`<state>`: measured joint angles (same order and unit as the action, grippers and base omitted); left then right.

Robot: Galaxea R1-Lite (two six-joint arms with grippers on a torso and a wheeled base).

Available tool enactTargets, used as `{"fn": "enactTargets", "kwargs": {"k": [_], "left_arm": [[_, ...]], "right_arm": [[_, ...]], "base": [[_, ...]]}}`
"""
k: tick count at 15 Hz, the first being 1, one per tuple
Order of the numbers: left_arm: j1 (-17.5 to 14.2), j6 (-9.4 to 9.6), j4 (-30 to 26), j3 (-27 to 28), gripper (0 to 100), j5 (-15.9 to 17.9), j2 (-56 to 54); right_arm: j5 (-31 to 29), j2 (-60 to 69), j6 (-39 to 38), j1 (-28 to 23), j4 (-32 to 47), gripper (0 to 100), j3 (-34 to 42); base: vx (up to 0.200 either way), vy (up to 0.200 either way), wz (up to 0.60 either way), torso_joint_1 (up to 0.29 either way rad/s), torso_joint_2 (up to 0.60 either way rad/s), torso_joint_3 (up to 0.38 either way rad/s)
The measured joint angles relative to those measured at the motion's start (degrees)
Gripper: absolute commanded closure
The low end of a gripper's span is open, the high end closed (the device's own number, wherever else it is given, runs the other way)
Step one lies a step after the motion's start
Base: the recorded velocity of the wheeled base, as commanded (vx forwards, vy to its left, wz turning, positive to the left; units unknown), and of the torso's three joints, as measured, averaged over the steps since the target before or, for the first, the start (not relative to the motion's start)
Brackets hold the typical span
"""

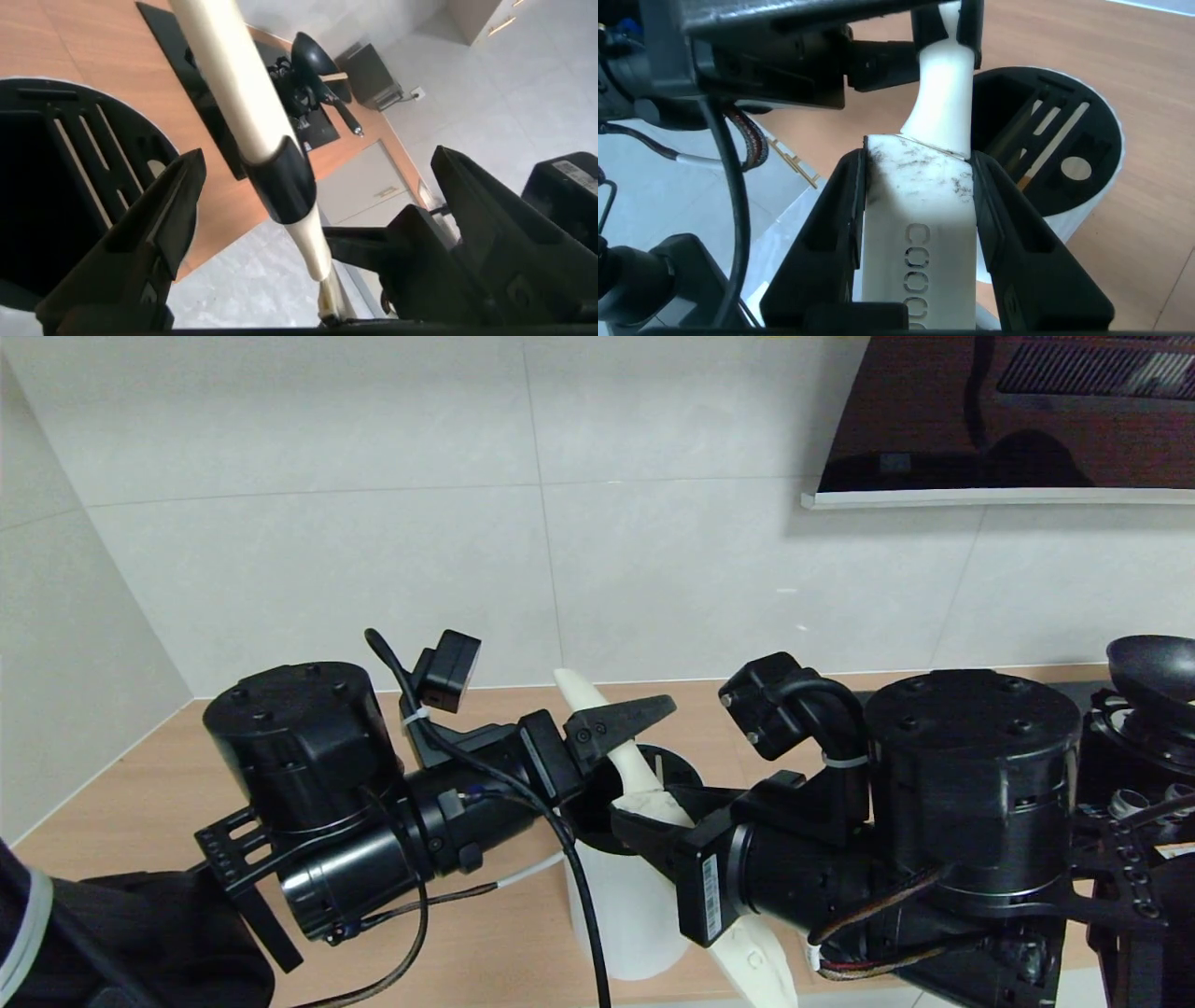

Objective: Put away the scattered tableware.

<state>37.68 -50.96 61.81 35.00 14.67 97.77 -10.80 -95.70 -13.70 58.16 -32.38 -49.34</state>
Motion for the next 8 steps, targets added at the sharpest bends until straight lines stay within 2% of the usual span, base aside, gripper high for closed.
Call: {"fn": "enactTargets", "kwargs": {"k": [8], "left_arm": [[0.0,-0.02,0.07,0.11,100,0.02,0.57]], "right_arm": [[0.0,-0.02,-0.09,0.52,0.02,100,0.09]], "base": [[0.0,0.0,0.0,0.0,0.0,0.0]]}}
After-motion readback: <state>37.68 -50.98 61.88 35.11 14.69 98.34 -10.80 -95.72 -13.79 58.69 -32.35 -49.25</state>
